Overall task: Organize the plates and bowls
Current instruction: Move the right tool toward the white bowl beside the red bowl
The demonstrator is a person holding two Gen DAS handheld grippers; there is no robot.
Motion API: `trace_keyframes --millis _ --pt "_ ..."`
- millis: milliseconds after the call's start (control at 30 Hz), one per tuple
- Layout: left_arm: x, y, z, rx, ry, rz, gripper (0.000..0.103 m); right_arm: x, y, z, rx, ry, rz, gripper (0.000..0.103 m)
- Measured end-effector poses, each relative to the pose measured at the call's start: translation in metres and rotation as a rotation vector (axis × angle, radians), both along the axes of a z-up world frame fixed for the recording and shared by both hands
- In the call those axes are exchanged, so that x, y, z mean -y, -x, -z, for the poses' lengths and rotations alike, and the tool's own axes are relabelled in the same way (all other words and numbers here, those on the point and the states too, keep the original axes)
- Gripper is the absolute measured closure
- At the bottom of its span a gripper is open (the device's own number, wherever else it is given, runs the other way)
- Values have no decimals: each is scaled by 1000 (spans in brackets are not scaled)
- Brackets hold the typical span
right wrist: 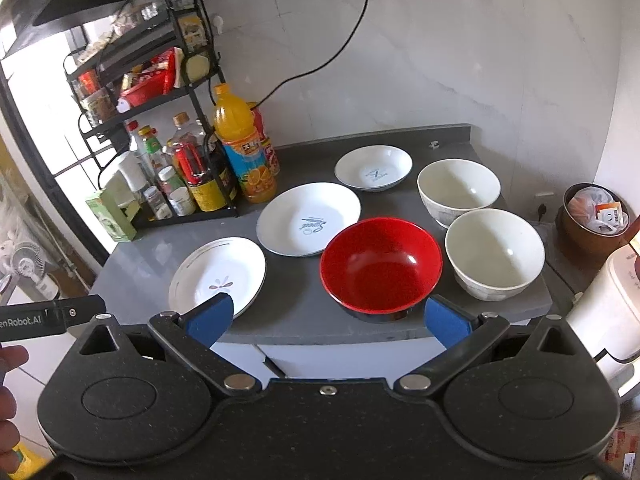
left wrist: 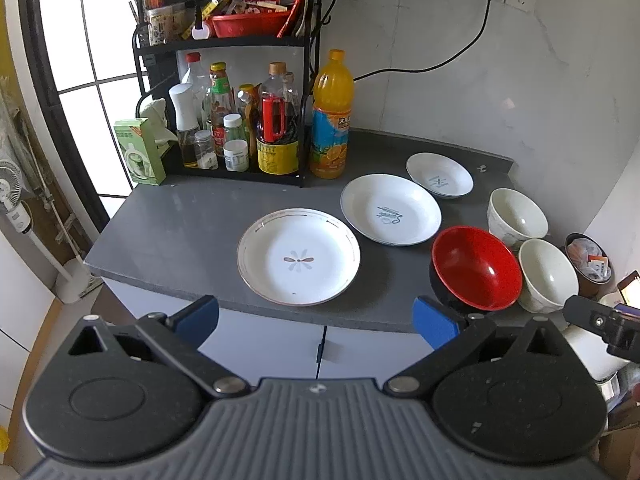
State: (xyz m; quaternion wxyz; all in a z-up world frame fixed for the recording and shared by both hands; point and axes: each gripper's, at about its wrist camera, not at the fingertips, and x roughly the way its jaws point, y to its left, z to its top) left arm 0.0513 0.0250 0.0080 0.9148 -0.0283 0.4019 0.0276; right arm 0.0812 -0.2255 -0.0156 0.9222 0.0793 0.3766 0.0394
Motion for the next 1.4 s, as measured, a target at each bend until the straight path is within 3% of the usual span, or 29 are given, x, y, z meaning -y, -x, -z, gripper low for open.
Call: trace_keyframes --millis 300,633,767,967,1400 --pt "-22 -62 14 -3 36 63 1 -13 -49 10 35 -2 151 0" --pt "-46 -133 38 -45 12 194 1 -21 -89 32 -15 -15 305 0" --pt "-54 -161 51 -90 16 240 2 -24 -99 29 -16 2 353 0" --pt "-66 -193 49 -83 42 273 2 -18 -108 28 -8 -19 423 0" --pt "-28 -230 66 -127 22 387 3 41 -102 51 -50 -67 523 4"
